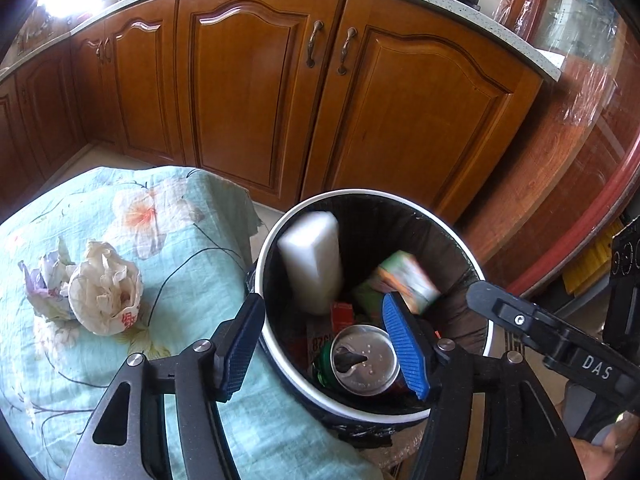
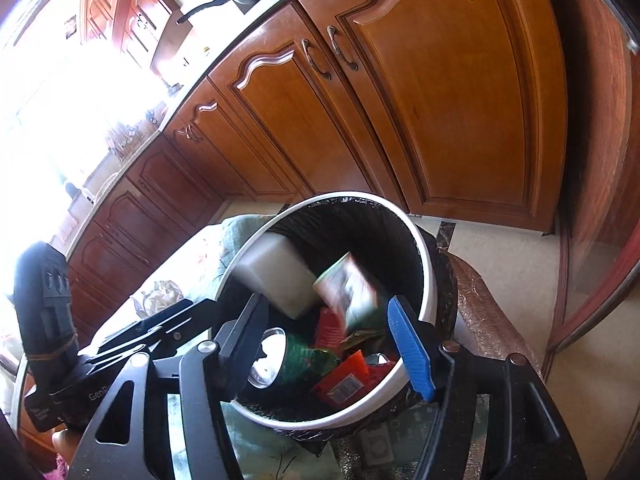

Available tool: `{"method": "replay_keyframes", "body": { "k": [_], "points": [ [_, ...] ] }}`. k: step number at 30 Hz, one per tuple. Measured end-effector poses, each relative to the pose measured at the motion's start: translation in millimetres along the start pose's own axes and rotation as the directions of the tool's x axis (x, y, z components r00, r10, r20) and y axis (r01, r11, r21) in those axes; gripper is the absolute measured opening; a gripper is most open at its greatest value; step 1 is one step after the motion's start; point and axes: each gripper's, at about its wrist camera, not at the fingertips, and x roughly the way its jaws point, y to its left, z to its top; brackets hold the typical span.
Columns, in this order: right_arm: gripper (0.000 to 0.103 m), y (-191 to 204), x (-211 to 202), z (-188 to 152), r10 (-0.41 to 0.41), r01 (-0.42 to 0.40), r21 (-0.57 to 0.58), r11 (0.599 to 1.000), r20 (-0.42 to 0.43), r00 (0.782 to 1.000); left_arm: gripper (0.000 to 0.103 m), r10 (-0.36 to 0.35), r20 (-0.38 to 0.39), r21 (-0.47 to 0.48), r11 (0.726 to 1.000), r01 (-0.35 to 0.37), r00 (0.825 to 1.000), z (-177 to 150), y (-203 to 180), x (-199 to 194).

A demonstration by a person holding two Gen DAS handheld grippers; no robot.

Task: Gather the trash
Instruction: 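Open both grippers to drop the foam block and carton into the bin, then move both tools back toward the crumpled paper and tissue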

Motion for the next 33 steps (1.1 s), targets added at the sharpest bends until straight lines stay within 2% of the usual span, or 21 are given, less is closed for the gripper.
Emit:
{"method": "replay_keyframes", "body": {
  "k": [1, 3, 4, 15, 23, 33],
  "points": [
    [0.073, 0, -1, -1, 0.005, -0.005, 0.004, 1.000, 0.002, 1.000, 0.062, 0.001, -0.001, -0.006, 1.000, -0.001, 1.000, -1, 3, -1],
    [0.089, 1, -3, -3, 0.016, -0.016, 0.008, 1.000, 0.011, 1.000, 0.063, 0.002, -0.001, -0.018, 1.000, -0.002, 1.000, -5, 8, -5],
    [0.091, 2, -5, -5, 0.023, -0.023, 0.009, 1.000, 0.019, 1.000, 0.064, 0.003, -0.001, -0.024, 1.000, -0.003, 1.000, -7, 10, -7],
    [0.096, 28, -12, -32, 0.056, -0.056, 0.002, 0.998, 0.030, 0.998, 0.065, 0.022, 0.029, -0.124, 0.992, -0.018, 0.999, -41, 54, -54],
    [0.097, 60, -17, -56, 0.068, -0.065, -0.054, 0.996, 0.051, 0.996, 0.067, 0.065, 0.046, -0.201, 0.978, -0.055, 0.997, -74, 96, -89],
    [0.097, 106, -1, -79, 0.106, -0.105, -0.134, 0.985, 0.004, 0.994, 0.067, 0.117, 0.048, -0.295, 0.951, -0.098, 0.992, -99, 147, -121]
  ]
}}
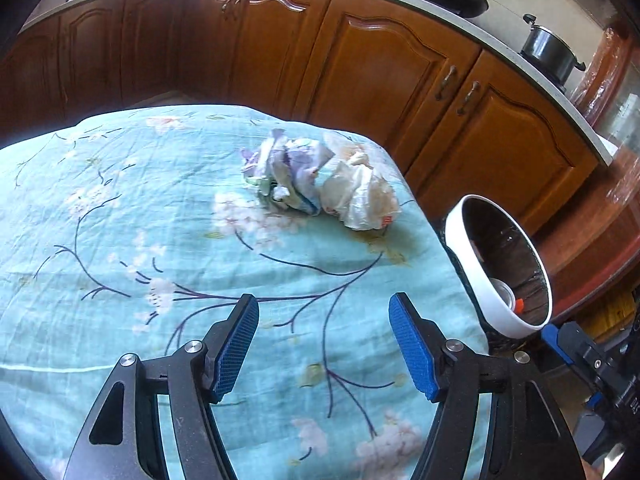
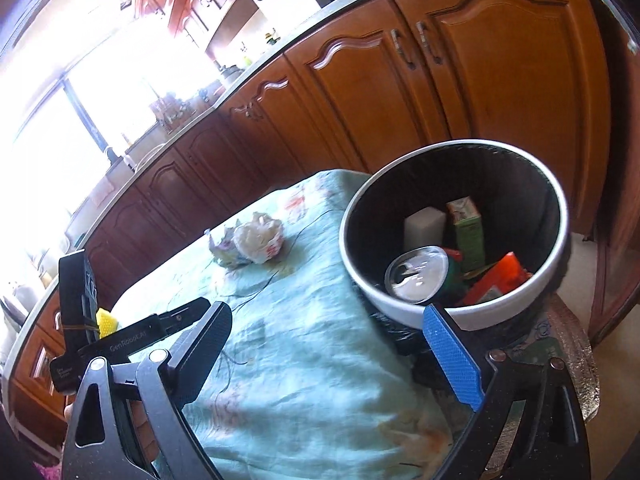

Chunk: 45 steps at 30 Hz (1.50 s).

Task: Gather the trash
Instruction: 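Move both tools back toward the crumpled paper and tissue, then grasp the crumpled printed paper with the left gripper while the right gripper grasps the white tissue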

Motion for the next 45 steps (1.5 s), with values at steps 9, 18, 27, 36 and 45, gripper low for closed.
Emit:
{"method": "replay_keyframes", "body": {
  "k": [9, 18, 27, 36, 45],
  "points": [
    [0.097, 42, 32, 0, 0.049, -0.053, -0.083, 0.995, -0.057, 0.997, 0.067, 0.024, 0.019, -0.046, 0.999, -0.023, 1.000, 6, 33, -15],
    [0.097, 62, 67, 15, 0.067, -0.076, -0.117, 0.990, -0.078, 0.995, 0.067, 0.022, 0.035, -0.069, 0.997, -0.020, 0.999, 21, 52, -11],
    [0.070, 60, 115, 45, 0.080, -0.092, -0.096, 0.991, -0.127, 0.989, 0.067, -0.001, 0.037, -0.058, 0.998, 0.003, 0.999, 55, 50, 18],
    [0.047, 52, 158, 62, 0.078, -0.090, -0.051, 0.995, -0.194, 0.978, 0.066, 0.005, -0.004, -0.028, 1.000, -0.006, 1.000, 83, 39, 72],
    [0.012, 48, 146, 51, 0.095, -0.106, -0.043, 0.993, -0.198, 0.976, 0.020, 0.001, -0.022, 0.004, 1.000, -0.001, 1.000, 77, 37, 87]
  ]
}}
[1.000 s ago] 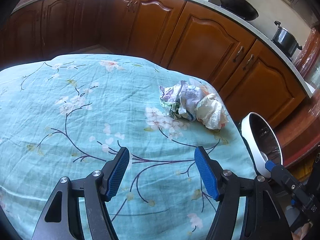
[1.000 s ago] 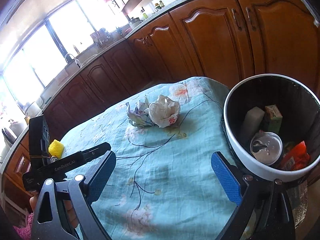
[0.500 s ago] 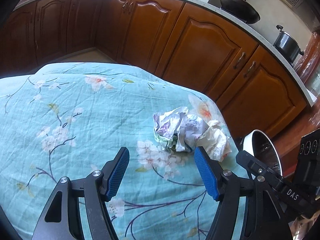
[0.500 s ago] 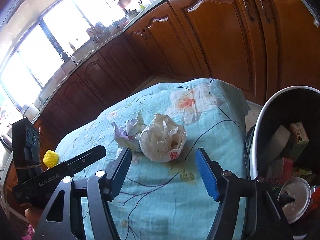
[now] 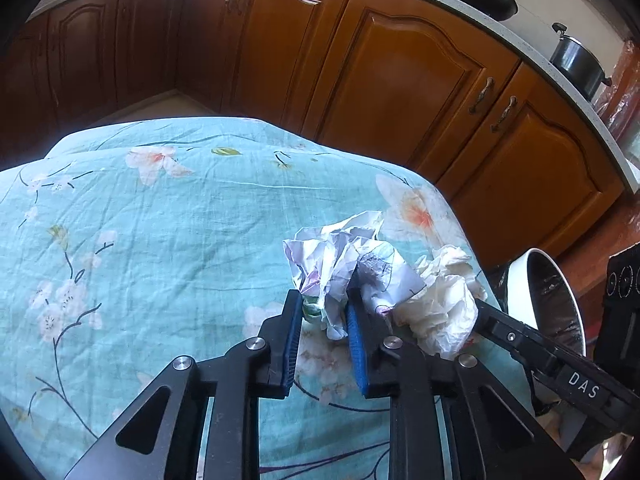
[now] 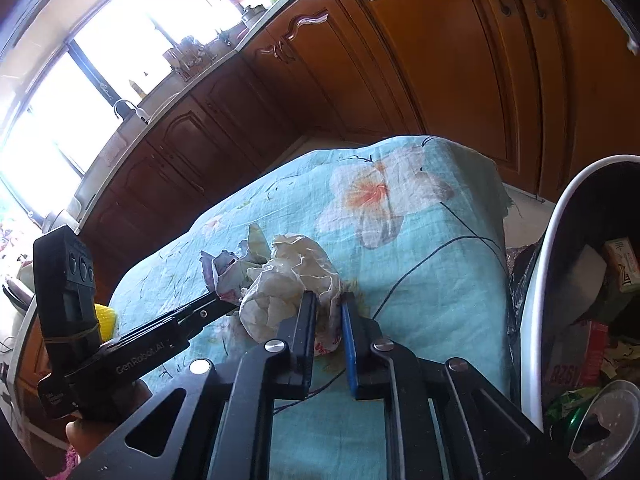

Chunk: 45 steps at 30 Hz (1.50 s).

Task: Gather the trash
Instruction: 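Grasp the crumpled printed paper with the left gripper while the right gripper grasps the white tissue, then carry the paper and tissue with both grippers over the bin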

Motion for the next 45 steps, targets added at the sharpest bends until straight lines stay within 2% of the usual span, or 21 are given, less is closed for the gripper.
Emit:
{"method": "replay_keyframes", "body": {
  "k": [7, 13, 22, 35, 45],
  "points": [
    [0.012, 7, -33, -15, 0.005, -0.005, -0.010, 1.000, 0.037, 0.999, 0.017, 0.012, 0.018, 0.031, 0.999, -0.013, 1.000, -22, -9, -26],
    [0.012, 6, -61, -34, 0.003, -0.002, -0.015, 1.000, 0.070, 0.998, 0.017, -0.006, 0.034, 0.063, 0.998, 0.004, 0.999, -47, -19, -57],
    [0.012, 3, -106, -56, -0.011, 0.011, 0.005, 1.000, 0.143, 0.990, 0.017, -0.031, 0.066, 0.155, 0.988, 0.020, 0.997, -77, -55, -97],
    [0.013, -23, -150, -83, -0.040, 0.025, 0.078, 0.997, 0.205, 0.978, 0.017, -0.067, 0.045, 0.225, 0.973, 0.055, 0.997, -94, -90, -106],
    [0.013, -45, -171, -92, -0.071, 0.042, 0.122, 0.992, 0.236, 0.969, 0.017, -0.087, 0.036, 0.266, 0.961, 0.074, 0.996, -97, -117, -105]
  ]
}}
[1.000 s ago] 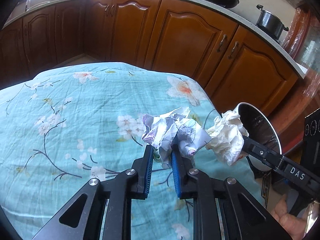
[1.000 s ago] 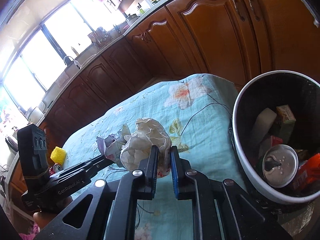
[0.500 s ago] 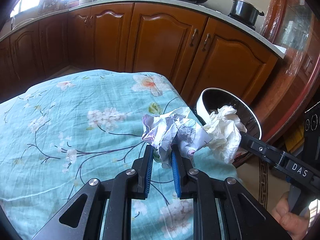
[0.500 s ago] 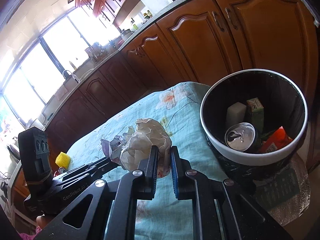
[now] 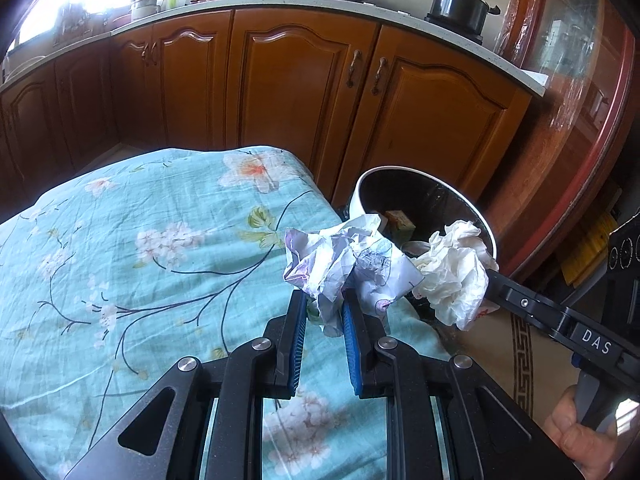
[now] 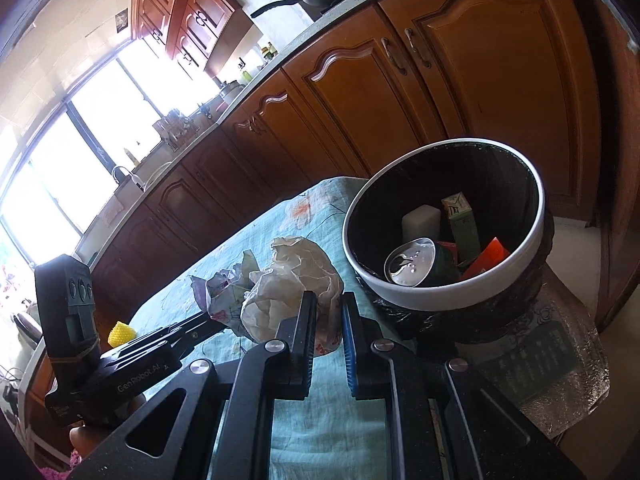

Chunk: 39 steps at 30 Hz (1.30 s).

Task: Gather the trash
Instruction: 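Carry the paper and tissue with both grippers over the bin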

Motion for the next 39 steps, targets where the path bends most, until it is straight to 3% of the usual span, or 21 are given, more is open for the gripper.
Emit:
{"method": "replay_keyframes", "body": {
  "k": [21, 39],
  "points": [
    [0.015, -41, -24, 19, -0.055, 0.052, 0.051, 0.997, 0.061, 0.997, 0.017, -0.022, -0.006, 0.052, 0.998, 0.022, 1.000, 18, -38, 20],
    [0.016, -53, -24, 43, -0.103, 0.100, 0.032, 0.994, 0.081, 0.991, 0.017, -0.029, 0.000, 0.086, 0.996, 0.029, 1.000, 42, -62, 46]
  ]
}}
